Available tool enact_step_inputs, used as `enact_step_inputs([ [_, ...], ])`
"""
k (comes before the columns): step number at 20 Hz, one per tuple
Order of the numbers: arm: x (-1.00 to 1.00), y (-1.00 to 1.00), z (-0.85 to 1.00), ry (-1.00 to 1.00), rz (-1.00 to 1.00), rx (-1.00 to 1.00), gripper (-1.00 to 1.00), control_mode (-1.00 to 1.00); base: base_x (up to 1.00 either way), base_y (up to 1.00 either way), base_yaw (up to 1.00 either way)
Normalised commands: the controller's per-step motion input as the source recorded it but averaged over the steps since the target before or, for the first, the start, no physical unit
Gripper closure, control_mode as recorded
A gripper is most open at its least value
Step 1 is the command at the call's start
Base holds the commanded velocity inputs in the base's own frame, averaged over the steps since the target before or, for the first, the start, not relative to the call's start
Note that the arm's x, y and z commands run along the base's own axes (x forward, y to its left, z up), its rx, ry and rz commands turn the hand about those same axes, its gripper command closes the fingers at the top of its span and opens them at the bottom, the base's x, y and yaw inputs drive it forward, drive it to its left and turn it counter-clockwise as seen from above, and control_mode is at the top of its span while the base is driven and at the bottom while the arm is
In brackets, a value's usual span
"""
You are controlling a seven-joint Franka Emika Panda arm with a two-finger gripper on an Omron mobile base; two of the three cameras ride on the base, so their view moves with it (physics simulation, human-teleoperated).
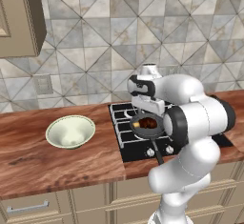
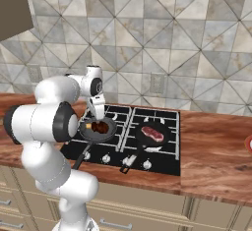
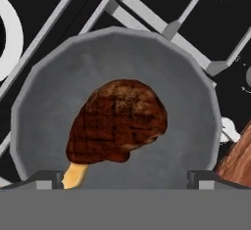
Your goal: Place one of the steaks on the plate and the other in the bowl. Then place the bowl in the fridge.
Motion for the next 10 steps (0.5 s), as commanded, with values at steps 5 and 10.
enact_step_inputs([
  [5, 0.12, 0.01, -0.11, -0.04, -0.07, 0.0, -1.0, -1.0, 0.0, 0.0, 0.0],
  [10, 0.0, 0.0, -0.05, -0.01, -0.09, 0.0, -1.0, -1.0, 0.0, 0.0, 0.0],
])
